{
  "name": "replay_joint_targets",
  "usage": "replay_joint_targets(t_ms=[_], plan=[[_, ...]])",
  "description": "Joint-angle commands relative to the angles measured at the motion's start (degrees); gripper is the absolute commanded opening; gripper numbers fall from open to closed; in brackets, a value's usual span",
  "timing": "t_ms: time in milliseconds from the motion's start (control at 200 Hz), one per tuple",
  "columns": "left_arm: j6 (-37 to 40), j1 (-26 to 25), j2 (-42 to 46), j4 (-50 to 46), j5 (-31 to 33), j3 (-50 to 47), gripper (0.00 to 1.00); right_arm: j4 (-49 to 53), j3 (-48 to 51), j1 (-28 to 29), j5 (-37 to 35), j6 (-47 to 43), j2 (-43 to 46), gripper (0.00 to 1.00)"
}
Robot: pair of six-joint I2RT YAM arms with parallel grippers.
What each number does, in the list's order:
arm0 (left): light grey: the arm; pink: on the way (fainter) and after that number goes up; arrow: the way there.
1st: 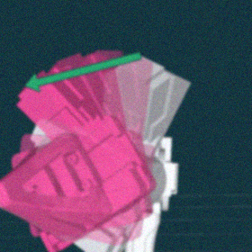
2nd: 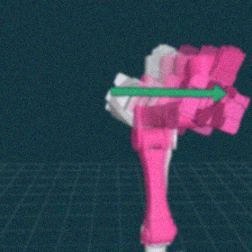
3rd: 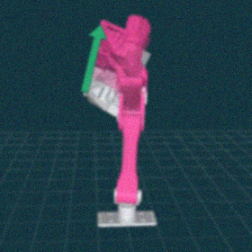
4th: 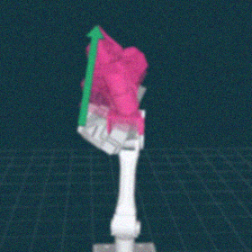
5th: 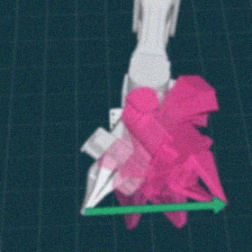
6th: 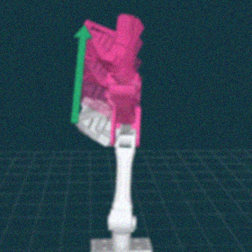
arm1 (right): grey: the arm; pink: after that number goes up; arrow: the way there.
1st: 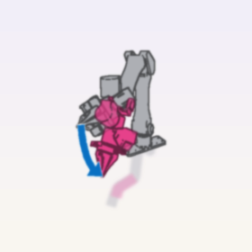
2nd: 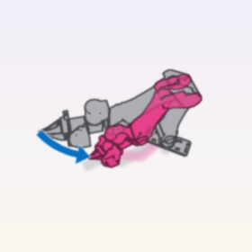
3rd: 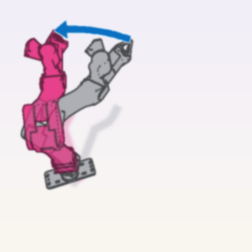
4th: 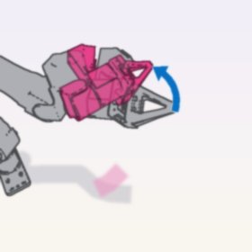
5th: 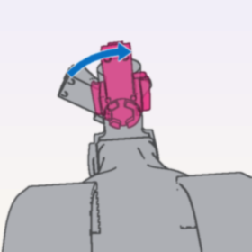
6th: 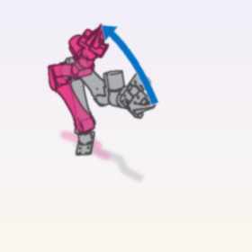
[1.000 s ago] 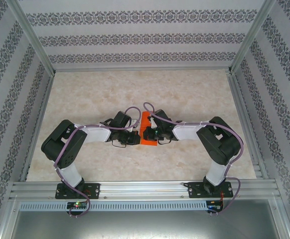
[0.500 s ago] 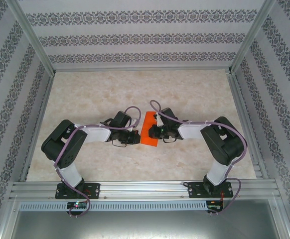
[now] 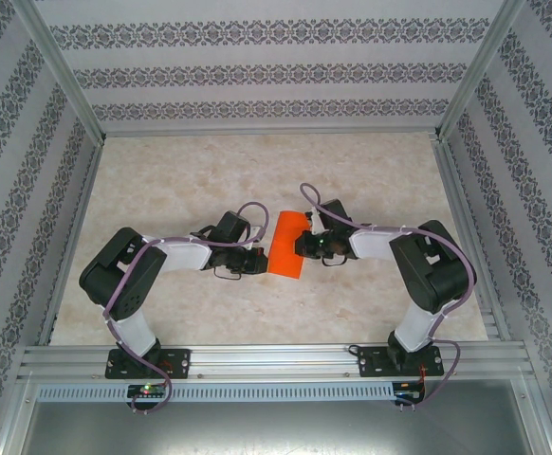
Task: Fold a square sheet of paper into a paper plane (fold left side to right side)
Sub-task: Fold the triangle a second time at the center of the table.
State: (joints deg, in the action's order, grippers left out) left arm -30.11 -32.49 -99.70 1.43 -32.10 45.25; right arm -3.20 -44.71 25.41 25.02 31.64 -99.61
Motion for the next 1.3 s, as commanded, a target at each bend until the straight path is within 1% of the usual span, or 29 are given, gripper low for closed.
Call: replay_joint_targets(t_ms=[0,185,295,410,525,664,834,949,1074,1294], plan=[[0.05,0.85,-1.91,-5.83,3.95,-1.37,0.05,4.34,1.18,-3.7,-6.47,-2.68,0.38,0.0],[0.14,0.84,-1.47,-5.87,3.83,-1.2,0.05,5.39,1.29,-6.74,-6.34,-4.05,1.39,0.0],[0.21,0.85,-1.02,-5.66,3.56,-1.21,0.05,6.52,1.03,-8.08,-5.63,-4.24,3.73,0.0],[0.22,0.85,-0.61,-5.62,3.38,-0.97,0.05,6.38,1.03,-7.32,-3.59,-2.81,7.51,0.0],[0.14,0.85,-0.25,-5.47,3.39,-0.85,0.05,4.83,1.2,-4.65,-1.75,-0.48,9.25,0.0],[0.31,0.84,-0.1,-5.65,3.29,-0.56,0.05,0.99,0.4,-0.09,0.35,2.99,7.38,0.0],[0.28,0.83,-0.39,-5.36,2.92,-0.12,0.05,-0.96,-2.7,3.09,1.42,4.61,2.28,0.0],[0.23,0.8,-0.45,-5.29,2.38,0.54,0.05,-0.7,-3.45,3.32,1.07,5.01,-0.5,0.0],[0.29,0.85,0.09,-6.15,1.72,2.03,0.06,1.73,-3.69,3.18,-0.36,4.37,-2.3,0.0],[1.37,0.76,0.72,-8.68,-2.2,6.35,0.07,4.21,-3.12,3.06,-2.02,3.14,-3.39,0.0]])
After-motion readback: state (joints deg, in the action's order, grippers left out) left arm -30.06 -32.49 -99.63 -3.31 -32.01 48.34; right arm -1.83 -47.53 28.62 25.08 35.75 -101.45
